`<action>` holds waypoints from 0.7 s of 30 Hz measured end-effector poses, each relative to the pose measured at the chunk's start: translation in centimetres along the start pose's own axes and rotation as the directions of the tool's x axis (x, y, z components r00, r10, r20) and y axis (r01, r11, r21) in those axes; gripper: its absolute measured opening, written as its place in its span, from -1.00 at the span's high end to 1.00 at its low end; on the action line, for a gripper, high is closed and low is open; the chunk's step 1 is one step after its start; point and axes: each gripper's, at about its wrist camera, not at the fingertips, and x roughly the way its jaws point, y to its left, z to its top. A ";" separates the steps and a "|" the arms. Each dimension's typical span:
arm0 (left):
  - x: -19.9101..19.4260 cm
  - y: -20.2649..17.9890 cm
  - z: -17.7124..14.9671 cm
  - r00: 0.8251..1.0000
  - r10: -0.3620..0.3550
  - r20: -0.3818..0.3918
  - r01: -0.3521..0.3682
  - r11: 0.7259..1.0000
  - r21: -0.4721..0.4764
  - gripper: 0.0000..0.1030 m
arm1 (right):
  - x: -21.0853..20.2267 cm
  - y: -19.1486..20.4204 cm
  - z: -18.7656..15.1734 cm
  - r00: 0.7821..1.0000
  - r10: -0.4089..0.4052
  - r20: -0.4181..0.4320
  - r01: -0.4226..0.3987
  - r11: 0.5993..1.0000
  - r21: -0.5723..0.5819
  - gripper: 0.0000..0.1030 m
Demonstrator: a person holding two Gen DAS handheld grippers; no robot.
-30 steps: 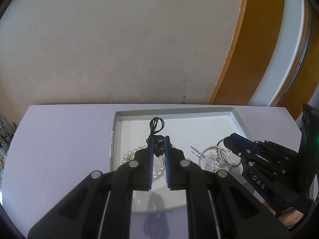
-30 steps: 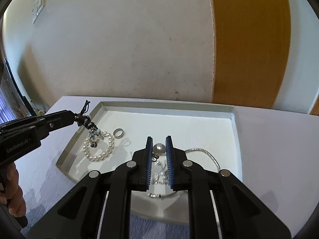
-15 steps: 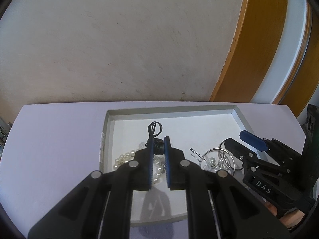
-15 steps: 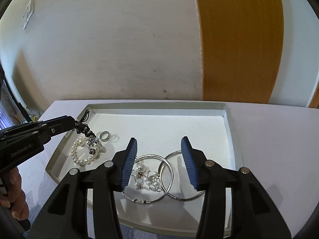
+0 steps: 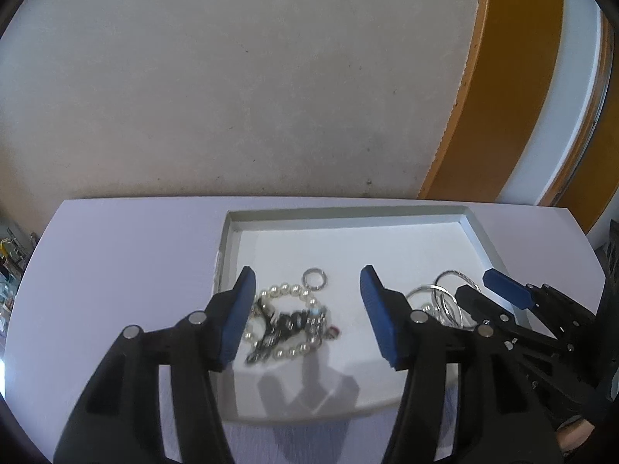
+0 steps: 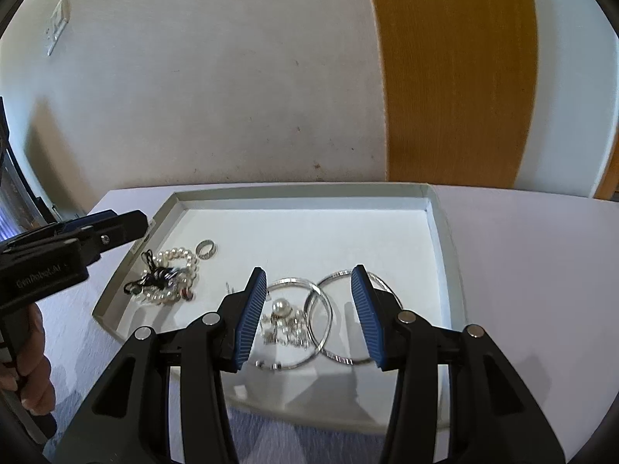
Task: Organize jewelry
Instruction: 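Withdraw both open tools toward the cream watch and red bead necklace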
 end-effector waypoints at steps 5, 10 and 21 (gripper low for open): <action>-2.6 0.5 -2.2 1.000 0.009 -0.005 -0.009 1.000 0.001 -0.19 | -3.7 -0.2 -1.9 1.000 -0.010 0.009 0.010 1.000 0.004 -0.02; -6.5 1.1 -5.6 1.000 0.020 -0.011 -0.020 1.000 -0.012 -0.27 | -8.1 -0.1 -5.2 1.000 -0.021 0.011 0.020 1.000 0.017 -0.08; -14.7 1.3 -16.4 1.000 0.028 -0.003 -0.028 1.000 -0.005 -0.48 | -16.0 2.6 -16.4 1.000 -0.028 -0.014 0.028 1.000 0.004 -0.26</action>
